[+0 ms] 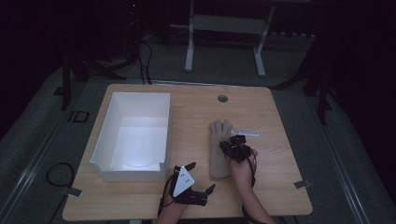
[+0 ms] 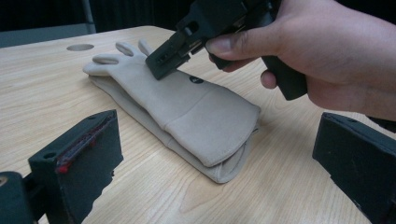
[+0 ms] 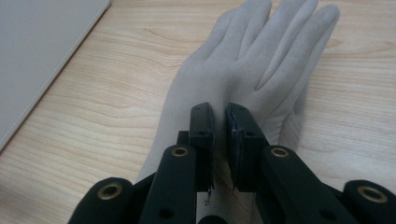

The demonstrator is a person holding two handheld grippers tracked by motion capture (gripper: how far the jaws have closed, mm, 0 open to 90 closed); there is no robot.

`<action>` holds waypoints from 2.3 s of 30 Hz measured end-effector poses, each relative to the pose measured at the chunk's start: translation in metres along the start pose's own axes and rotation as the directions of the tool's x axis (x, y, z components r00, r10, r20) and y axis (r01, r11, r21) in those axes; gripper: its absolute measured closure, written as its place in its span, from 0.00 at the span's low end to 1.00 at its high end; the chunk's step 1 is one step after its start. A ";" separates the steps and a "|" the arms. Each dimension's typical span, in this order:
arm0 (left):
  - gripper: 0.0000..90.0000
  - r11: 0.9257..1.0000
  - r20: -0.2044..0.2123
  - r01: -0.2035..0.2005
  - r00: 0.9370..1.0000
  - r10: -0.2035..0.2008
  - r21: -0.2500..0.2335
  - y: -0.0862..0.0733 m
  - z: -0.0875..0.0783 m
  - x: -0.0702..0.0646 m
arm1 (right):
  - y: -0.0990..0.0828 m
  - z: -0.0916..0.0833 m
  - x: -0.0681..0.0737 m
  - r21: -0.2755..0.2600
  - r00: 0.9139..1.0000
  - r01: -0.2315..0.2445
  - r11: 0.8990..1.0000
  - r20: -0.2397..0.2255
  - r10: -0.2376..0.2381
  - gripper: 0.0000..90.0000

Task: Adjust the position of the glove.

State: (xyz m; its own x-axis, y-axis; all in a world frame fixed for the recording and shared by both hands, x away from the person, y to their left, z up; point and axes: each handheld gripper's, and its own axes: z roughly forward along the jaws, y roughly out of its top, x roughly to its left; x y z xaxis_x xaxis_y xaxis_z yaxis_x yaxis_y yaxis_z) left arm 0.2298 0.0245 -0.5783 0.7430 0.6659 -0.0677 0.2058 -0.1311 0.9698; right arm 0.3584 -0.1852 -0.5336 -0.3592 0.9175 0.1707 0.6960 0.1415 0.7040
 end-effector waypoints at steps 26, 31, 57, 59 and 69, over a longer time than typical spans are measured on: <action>0.02 0.999 0.027 -0.033 0.999 0.033 0.015 0.001 0.002 -0.001 | 0.006 -0.012 -0.019 -0.064 0.998 0.069 0.996 0.000 -0.069 0.37; 0.02 1.000 0.015 -0.026 1.000 0.026 0.011 0.001 0.002 -0.002 | 0.009 -0.015 -0.035 -0.022 0.991 0.124 0.992 -0.054 -0.125 0.15; 0.07 0.986 0.319 0.019 0.945 -0.072 0.168 0.019 0.032 0.020 | 0.025 -0.036 -0.083 -0.068 0.904 0.281 0.957 -0.316 -0.288 0.19; 0.10 0.983 0.306 -0.010 0.951 -0.048 0.185 0.022 0.036 0.019 | 0.029 -0.034 -0.083 -0.077 0.908 0.283 0.956 -0.301 -0.292 0.27; 0.29 0.967 0.350 -0.157 0.933 0.080 0.199 0.035 0.065 0.017 | 0.057 0.001 -0.074 -0.080 0.931 0.236 0.968 -0.266 -0.249 0.48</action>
State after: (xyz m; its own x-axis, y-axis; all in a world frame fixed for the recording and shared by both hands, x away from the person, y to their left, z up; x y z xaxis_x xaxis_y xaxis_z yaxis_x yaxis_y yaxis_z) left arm 0.2912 -0.0165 -0.5602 0.9327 0.3541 -0.0680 0.2090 -0.3773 0.9022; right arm 0.4252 -0.2453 -0.5069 -0.6734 0.7201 0.1674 0.5395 0.3238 0.7772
